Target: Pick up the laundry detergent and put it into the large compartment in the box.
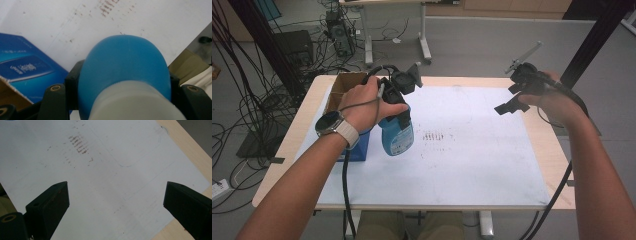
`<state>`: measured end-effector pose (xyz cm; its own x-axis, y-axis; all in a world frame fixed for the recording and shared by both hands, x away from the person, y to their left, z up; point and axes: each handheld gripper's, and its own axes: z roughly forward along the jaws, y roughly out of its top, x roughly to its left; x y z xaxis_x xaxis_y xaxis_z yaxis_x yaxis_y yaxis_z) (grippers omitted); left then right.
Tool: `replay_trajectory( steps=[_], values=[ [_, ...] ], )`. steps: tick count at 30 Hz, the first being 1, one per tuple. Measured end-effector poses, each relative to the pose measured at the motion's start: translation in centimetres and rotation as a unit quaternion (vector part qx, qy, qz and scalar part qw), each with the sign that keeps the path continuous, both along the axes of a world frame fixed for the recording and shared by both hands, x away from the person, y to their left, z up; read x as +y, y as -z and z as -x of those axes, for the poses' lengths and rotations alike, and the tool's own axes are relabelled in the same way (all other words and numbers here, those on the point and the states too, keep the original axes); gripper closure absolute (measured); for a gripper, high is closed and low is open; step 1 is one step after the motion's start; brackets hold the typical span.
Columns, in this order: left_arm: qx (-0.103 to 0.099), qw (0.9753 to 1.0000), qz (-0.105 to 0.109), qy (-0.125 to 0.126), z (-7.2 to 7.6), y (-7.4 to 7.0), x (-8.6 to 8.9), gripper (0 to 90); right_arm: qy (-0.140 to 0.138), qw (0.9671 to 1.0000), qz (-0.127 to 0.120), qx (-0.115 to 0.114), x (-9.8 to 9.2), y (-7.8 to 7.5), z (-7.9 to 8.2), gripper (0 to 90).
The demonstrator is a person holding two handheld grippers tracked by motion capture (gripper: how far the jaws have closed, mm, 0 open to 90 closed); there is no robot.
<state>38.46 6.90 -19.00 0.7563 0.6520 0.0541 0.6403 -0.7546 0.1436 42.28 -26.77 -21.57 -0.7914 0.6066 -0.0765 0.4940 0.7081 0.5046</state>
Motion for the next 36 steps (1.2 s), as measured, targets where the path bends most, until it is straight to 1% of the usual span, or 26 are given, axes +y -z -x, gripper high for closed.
replay_trajectory(
  steps=[1, 2, 4, 6, 8, 10, 12, 14, 18, 19, 20, 23, 24, 28, 30, 32, 33, 36],
  values=[
    [0.0, 1.0, 0.0, 0.0, 0.0, 0.0, 0.0, 38.7, 0.0, 1.0, 0.0, 0.0, 0.0, 0.0, 0.0, 6.4],
    [0.001, 0.9999, -0.003, -0.011, 0.0, -0.2, 0.2, 38.7, 0.002, 1.0, 0.001, -0.002, 0.1, -0.1, 0.0, 6.4],
    [0.0, 0.9999, -0.004, -0.016, 0.0, -0.4, 0.3, 38.7, 0.002, 1.0, 0.0, -0.003, 0.2, -0.1, 0.0, 6.4],
    [-0.002, 0.9996, 0.002, -0.026, -0.1, -0.7, 0.6, 38.7, 0.0, 1.0, -0.002, -0.003, 0.4, -0.1, -0.1, 6.4],
    [-0.001, 0.9995, 0.001, -0.03, -0.2, -0.9, 0.7, 38.6, 0.0, 1.0, -0.002, -0.002, 0.4, -0.1, -0.1, 6.4],
    [-0.003, 0.9988, 0.008, -0.048, -0.3, -1.3, 1.0, 38.6, -0.003, 1.0, -0.002, -0.001, 0.6, 0.0, -0.2, 6.4],
    [-0.006, 0.9979, 0.014, -0.063, -0.4, -1.7, 1.2, 38.6, -0.005, 1.0, -0.003, 0.0, 0.5, 0.0, -0.3, 6.4],
    [-0.007, 0.9972, 0.014, -0.073, -0.4, -2.1, 1.4, 38.6, -0.006, 1.0, -0.003, 0.0, 0.4, 0.0, -0.4, 6.4],
    [-0.007, 0.9944, 0.018, -0.104, -0.6, -3.0, 1.9, 38.6, -0.008, 1.0, -0.005, 0.002, 0.3, 0.0, -0.5, 6.4],
    [-0.008, 0.994, 0.018, -0.107, -0.7, -3.3, 2.1, 38.6, -0.008, 1.0, -0.005, 0.001, 0.3, 0.0, -0.6, 6.4],
    [-0.009, 0.9941, 0.016, -0.106, -0.7, -3.5, 2.2, 38.6, -0.008, 1.0, -0.005, 0.002, 0.3, 0.0, -0.6, 6.4],
    [-0.014, 0.9927, 0.016, -0.119, -0.7, -4.3, 2.6, 38.5, -0.011, 0.9999, -0.004, 0.002, 0.2, 0.1, -0.6, 6.4],
    [-0.015, 0.9917, 0.017, -0.126, -0.7, -4.7, 2.9, 38.5, -0.01, 0.9999, -0.004, 0.003, 0.2, 0.1, -0.6, 6.4],
    [-0.021, 0.9895, 0.018, -0.142, -0.7, -5.5, 3.3, 38.5, -0.014, 0.9999, -0.001, 0.005, 0.3, 0.3, -0.7, 6.4],
    [-0.021, 0.9891, 0.013, -0.145, -0.7, -5.8, 3.4, 38.5, -0.014, 0.9999, -0.002, 0.004, 0.5, 0.3, -0.7, 6.4],
    [-0.021, 0.9877, 0.015, -0.154, -0.6, -6.2, 3.5, 38.5, -0.015, 0.9999, -0.002, 0.004, 0.6, 0.3, -0.8, 6.4],
    [-0.021, 0.9877, 0.015, -0.154, -0.6, -6.2, 3.5, 38.5, -0.015, 0.9999, -0.002, 0.004, 0.6, 0.3, -0.8, 6.4],
    [-0.02, 0.9856, 0.021, -0.166, -0.7, -6.7, 3.7, 38.5, -0.017, 0.9998, 0.0, 0.005, 0.8, 0.3, -0.8, 6.4]
  ],
)
